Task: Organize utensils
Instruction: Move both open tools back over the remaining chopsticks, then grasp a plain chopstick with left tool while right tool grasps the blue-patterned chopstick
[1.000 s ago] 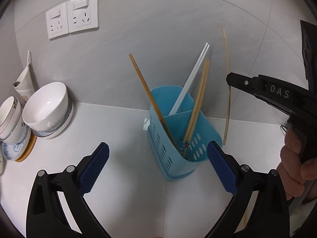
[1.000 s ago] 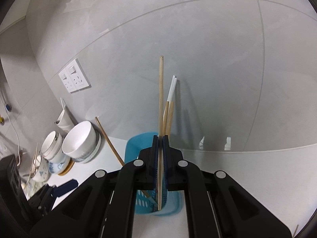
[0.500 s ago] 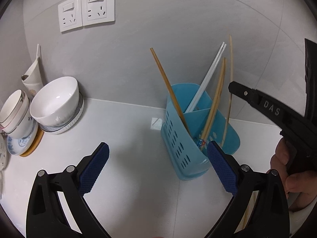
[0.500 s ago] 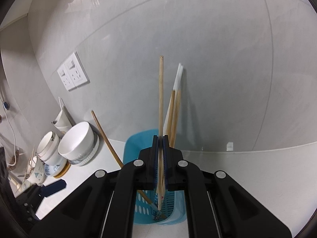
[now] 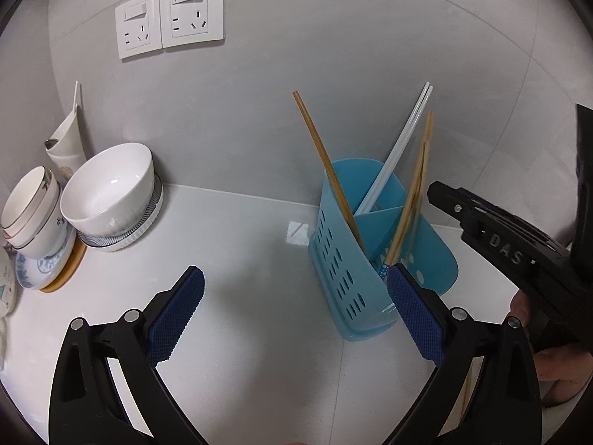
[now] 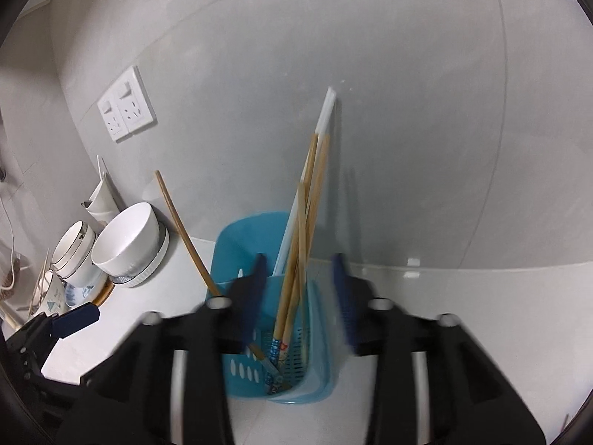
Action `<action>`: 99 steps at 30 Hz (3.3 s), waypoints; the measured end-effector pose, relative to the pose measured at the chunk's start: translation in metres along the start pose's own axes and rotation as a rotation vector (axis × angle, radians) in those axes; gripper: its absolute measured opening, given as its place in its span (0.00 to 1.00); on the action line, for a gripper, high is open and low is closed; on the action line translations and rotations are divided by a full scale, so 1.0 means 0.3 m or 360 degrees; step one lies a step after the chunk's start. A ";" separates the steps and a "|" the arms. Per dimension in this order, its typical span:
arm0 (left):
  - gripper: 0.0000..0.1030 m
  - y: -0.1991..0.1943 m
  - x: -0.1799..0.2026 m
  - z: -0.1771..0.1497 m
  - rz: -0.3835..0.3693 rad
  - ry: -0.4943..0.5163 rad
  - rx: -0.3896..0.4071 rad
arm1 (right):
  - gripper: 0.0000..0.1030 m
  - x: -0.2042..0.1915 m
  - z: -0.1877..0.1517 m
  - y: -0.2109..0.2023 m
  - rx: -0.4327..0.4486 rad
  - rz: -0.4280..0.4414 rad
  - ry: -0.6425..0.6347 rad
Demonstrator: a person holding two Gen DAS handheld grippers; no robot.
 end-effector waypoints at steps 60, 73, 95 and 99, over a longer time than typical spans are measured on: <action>0.93 -0.030 0.490 -0.439 -0.0320 0.0309 -0.0613 | 0.87 0.657 -0.528 -0.592 -0.0508 -0.0689 0.0270; 0.93 0.030 0.542 -0.586 -0.0275 0.0323 -0.0800 | 0.70 0.643 -0.666 -0.544 -0.0784 -0.0687 0.0242; 0.75 0.104 0.567 -0.625 -0.0146 0.0315 -0.1024 | 0.47 0.613 -0.740 -0.458 -0.1116 -0.0664 0.0174; 0.59 0.093 0.578 -0.613 -0.0135 0.0337 -0.1053 | 0.40 0.616 -0.743 -0.448 -0.1143 -0.0663 0.0189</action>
Point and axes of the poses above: each gripper's, at about its wrist camera, not at the fingertips, and y roughly the way its jaws point, x to its right, z to its top, the point moved 2 cm from there along y, roughly the way its jaws point, and after that the axes turned 8 degrees about y, right-handed, at the moved point
